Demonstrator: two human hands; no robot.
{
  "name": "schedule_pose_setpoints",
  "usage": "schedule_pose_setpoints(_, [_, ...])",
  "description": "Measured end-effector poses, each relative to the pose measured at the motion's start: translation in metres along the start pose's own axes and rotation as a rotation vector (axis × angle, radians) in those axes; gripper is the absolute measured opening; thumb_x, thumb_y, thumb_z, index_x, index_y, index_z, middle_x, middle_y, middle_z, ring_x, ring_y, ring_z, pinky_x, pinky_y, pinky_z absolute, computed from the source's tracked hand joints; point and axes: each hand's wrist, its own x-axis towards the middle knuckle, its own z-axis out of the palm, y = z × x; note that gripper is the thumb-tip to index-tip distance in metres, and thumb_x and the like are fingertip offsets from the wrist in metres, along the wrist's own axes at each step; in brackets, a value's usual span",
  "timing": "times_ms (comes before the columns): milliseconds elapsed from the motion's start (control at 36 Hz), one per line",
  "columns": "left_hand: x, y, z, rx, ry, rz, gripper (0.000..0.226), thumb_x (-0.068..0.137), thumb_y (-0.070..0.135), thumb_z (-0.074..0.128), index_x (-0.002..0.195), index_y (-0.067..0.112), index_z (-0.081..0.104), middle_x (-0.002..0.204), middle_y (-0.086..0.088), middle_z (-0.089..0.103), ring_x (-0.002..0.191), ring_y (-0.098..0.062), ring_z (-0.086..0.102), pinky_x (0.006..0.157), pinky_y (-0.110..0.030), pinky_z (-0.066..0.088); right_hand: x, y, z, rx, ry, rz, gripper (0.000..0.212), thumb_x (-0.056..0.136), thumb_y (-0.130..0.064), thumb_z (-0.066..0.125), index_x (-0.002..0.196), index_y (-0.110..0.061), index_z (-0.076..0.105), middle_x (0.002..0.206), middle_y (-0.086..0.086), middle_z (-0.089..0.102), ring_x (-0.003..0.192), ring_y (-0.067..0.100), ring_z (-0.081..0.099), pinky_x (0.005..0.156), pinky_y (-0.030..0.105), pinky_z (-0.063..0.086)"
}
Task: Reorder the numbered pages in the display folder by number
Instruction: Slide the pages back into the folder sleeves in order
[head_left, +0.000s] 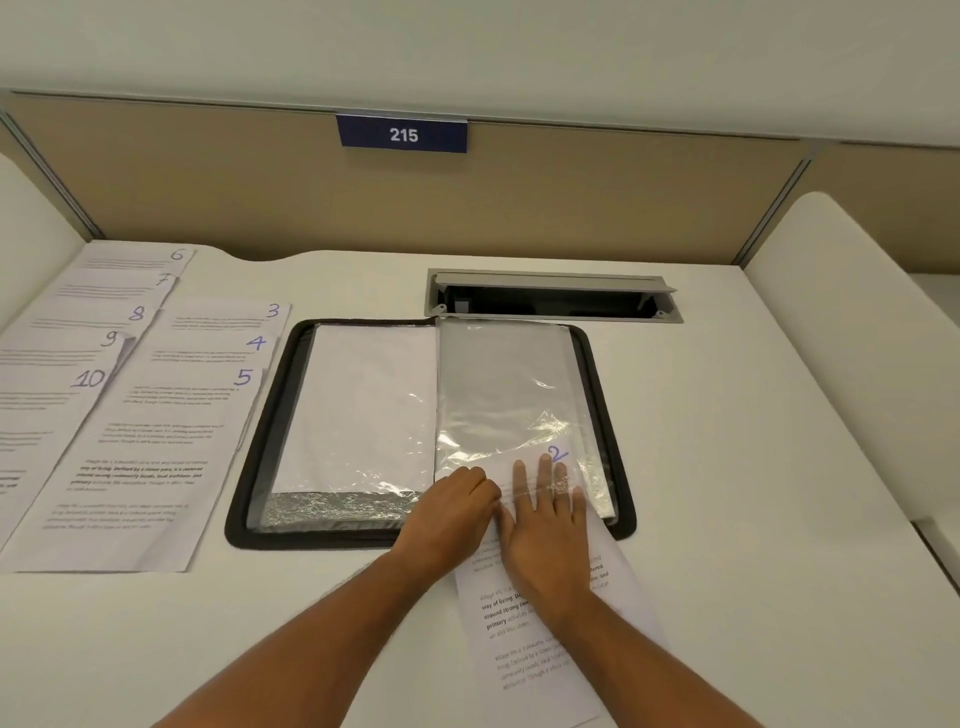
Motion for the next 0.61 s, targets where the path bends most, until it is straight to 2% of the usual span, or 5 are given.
schedule_pose_setpoints(83, [-0.001,0.0,-0.001,-0.015,0.022,-0.006,0.004,0.09,0.014,0.069,0.09,0.017,0.066,0.082,0.002,0.058,0.072,-0.016,0.052,0.059,-0.032,0.05,-0.003,0.002,-0.002,0.007,0.035,-0.03,0.069,0.106,-0.056,0.009,0.163,-0.018,0.021,0.167,0.017,0.018,0.153,0.034,0.026,0.123,0.051,0.022])
schedule_pose_setpoints(194, [-0.003,0.001,-0.001,-0.044,0.057,-0.017,0.003,0.092,0.015,0.064,0.091,0.017,0.065,0.082,0.002,0.057,0.072,-0.016,0.051,0.059,-0.032,0.049,-0.013,0.022,-0.003,0.017,-0.024,-0.379,0.063,0.108,-0.045,0.021,0.164,-0.02,0.007,0.172,0.001,-0.001,0.159,0.018,-0.003,0.126,0.042,0.008])
schedule_pose_setpoints(250, [-0.004,0.001,0.0,-0.045,0.063,-0.024,0.005,0.094,0.017,0.06,0.092,0.017,0.065,0.084,0.002,0.057,0.073,-0.016,0.052,0.059,-0.032,0.049,-0.013,0.029,-0.004,-0.001,-0.037,-0.457,0.062,0.109,-0.044,0.022,0.164,-0.023,0.003,0.172,-0.004,-0.006,0.158,0.013,-0.008,0.125,0.042,0.006])
schedule_pose_setpoints(472, [-0.007,0.005,-0.001,-0.055,0.068,-0.056,0.021,0.1,0.023,0.046,0.095,0.018,0.065,0.086,0.003,0.058,0.074,-0.015,0.052,0.06,-0.033,0.051,0.004,0.019,-0.007,0.036,-0.064,-0.32,0.062,0.107,-0.045,0.019,0.165,-0.027,0.003,0.172,-0.006,-0.007,0.157,0.013,-0.011,0.126,0.043,0.002])
schedule_pose_setpoints(611, [-0.006,0.004,-0.001,-0.072,0.058,-0.032,0.019,0.1,0.02,0.049,0.092,0.017,0.066,0.085,0.003,0.058,0.074,-0.015,0.051,0.062,-0.033,0.05,0.021,0.006,-0.01,0.1,-0.116,-0.254,0.066,0.107,-0.051,0.019,0.162,-0.031,-0.011,0.167,-0.011,-0.025,0.153,0.01,-0.026,0.125,0.038,-0.008])
